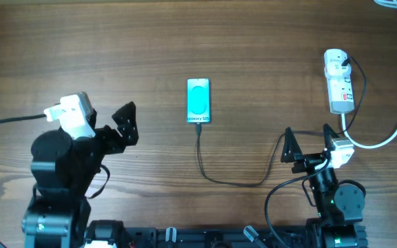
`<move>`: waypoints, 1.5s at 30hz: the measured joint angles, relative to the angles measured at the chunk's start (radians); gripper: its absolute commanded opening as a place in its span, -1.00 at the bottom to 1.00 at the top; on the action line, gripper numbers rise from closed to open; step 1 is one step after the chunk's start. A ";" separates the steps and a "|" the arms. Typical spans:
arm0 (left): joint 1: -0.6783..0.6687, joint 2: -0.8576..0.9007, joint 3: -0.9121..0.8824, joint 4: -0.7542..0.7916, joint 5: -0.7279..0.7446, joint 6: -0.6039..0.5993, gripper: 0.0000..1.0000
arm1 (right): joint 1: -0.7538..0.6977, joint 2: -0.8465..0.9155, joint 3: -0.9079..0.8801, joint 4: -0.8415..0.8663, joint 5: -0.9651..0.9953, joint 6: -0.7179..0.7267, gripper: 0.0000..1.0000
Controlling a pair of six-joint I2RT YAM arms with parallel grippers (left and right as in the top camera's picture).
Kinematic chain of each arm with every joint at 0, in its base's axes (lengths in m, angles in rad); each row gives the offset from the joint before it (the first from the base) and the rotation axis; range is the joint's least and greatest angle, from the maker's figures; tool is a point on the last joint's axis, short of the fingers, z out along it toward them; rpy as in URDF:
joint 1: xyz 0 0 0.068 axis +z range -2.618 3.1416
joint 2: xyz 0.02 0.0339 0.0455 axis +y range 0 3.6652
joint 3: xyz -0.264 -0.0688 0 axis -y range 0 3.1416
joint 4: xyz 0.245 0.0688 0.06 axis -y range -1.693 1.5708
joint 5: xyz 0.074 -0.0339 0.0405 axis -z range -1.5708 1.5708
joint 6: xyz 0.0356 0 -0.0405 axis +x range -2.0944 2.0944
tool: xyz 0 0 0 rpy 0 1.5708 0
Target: Plug charger to phone and switch on socket
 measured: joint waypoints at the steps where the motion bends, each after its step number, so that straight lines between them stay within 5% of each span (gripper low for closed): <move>1: 0.000 -0.025 -0.032 0.043 -0.001 0.008 1.00 | 0.000 0.000 0.000 0.000 0.000 0.000 1.00; 14: 0.000 -0.455 -0.662 0.737 -0.007 0.270 1.00 | 0.000 -0.001 0.000 0.000 0.003 0.000 0.99; 21: 0.000 -0.571 -0.801 0.735 -0.045 0.355 1.00 | 0.000 -0.001 0.000 0.000 0.003 0.000 0.99; 31: 0.000 -0.626 -0.818 0.510 -0.089 0.377 1.00 | 0.000 -0.001 0.000 0.000 0.003 0.000 1.00; 45: 0.000 -0.626 -0.818 0.509 -0.096 0.377 1.00 | 0.000 -0.001 0.000 0.000 0.003 0.000 1.00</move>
